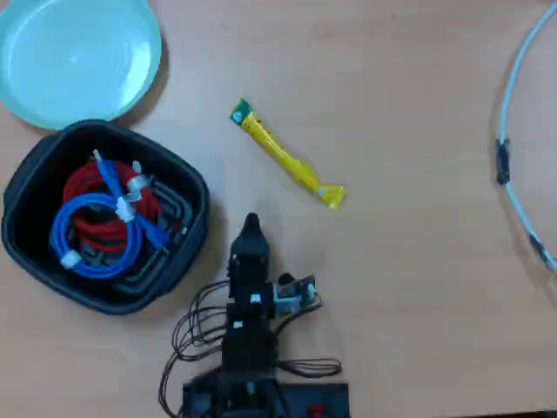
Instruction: Pick up the yellow instant coffee stick, then put it in the black bowl
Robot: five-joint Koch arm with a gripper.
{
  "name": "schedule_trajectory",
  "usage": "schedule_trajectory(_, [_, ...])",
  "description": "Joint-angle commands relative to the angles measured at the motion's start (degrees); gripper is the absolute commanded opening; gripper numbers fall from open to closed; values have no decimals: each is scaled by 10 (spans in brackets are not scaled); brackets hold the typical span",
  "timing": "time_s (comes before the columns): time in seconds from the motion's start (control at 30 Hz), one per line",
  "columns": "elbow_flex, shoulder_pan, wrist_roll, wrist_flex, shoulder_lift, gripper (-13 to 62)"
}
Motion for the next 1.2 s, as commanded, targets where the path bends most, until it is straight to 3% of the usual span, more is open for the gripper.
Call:
schedule_trajectory(0.0, [2, -1, 9, 52, 13, 371])
schedule_trajectory(0.33, [2, -3, 9, 53, 15, 375])
schedule_trajectory(0.53, [1, -11, 10, 53, 14, 475])
schedule_trajectory(0.63, [-9, -12, 11, 71, 14, 485])
schedule_trajectory(0.93, [-282, -28, 15, 548, 23, 479])
schedule_trajectory(1.17, [-415, -27, 10, 690, 23, 478])
